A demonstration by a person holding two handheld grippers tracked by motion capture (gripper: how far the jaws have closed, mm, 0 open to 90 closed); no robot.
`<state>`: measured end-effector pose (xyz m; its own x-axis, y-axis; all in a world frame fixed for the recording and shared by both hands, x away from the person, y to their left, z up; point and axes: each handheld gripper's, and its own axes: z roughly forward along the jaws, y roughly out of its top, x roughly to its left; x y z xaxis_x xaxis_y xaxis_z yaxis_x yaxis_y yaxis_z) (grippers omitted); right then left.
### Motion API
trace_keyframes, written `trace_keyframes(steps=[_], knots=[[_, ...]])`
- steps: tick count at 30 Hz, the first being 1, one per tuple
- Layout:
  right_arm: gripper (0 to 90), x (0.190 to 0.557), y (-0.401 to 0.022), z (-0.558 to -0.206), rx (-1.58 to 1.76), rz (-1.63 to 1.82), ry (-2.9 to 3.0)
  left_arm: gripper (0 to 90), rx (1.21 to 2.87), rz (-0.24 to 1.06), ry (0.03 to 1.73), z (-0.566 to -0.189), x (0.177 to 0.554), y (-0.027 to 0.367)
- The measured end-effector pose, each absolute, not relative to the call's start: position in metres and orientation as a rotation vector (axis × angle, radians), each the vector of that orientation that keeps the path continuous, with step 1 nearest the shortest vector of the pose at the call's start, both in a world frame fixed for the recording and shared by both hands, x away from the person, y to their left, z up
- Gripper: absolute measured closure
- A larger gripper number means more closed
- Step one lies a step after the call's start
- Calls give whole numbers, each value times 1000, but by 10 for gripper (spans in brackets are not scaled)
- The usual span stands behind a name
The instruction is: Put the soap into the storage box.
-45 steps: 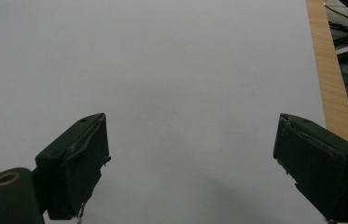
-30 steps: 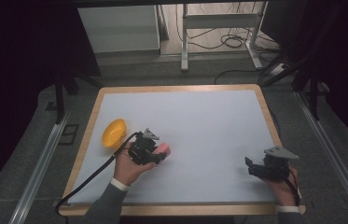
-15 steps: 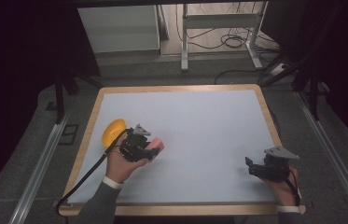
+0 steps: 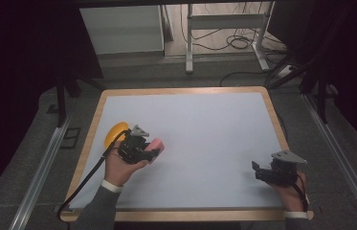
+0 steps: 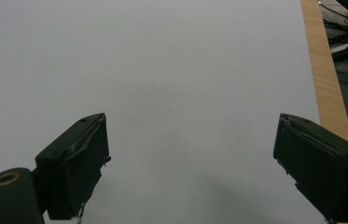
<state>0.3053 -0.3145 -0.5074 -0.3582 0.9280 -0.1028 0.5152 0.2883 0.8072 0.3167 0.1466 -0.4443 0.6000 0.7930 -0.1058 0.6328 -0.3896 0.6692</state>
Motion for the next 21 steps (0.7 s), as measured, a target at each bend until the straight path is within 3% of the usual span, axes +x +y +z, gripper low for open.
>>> trace_keyframes(steps=[21], knots=[[102, 305, -316, -507, 1293, 932, 1982, 603, 2120, 329, 1158, -437, 319, 166]])
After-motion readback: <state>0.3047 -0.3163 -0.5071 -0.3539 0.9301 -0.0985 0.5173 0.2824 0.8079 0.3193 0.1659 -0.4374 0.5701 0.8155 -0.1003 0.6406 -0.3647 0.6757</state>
